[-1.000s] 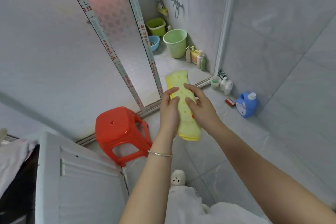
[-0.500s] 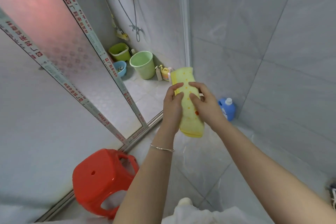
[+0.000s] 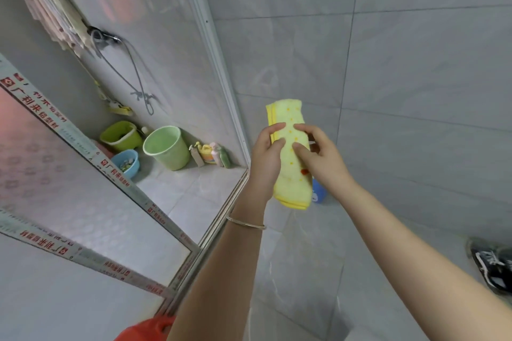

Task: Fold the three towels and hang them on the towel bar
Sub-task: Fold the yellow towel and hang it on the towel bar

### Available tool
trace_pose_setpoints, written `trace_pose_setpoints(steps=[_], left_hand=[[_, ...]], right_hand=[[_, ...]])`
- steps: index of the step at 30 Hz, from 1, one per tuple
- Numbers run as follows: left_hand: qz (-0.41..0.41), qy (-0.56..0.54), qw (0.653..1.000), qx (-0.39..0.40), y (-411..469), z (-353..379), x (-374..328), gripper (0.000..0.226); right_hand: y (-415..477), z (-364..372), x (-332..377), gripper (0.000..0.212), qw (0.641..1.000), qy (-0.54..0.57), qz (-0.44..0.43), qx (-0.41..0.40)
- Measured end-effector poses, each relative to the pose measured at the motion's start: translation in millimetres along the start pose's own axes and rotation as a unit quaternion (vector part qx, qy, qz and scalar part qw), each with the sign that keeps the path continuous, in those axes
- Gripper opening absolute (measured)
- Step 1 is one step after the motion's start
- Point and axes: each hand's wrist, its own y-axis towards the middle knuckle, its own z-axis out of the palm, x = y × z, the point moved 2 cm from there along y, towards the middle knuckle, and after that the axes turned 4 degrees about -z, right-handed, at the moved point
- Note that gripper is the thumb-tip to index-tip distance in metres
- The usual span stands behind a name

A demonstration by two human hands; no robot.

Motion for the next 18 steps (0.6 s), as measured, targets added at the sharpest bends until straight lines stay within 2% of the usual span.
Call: trace_pose_setpoints(steps=[9,18], left_hand=[[0.026,-0.005,0.998,0.054,41.8,66.1,-29.3,0.031],[0.036,-0.067,0.992,0.098,71.7,178.1,-61.1,0.031]], right_hand=[[51.0,-61.0,22.4,0.03,0.998,-0.011,-0.04,-0.037],[102.5,-173.1,43.1,0.031,0.992,-0.048,-0.1,-0.06]])
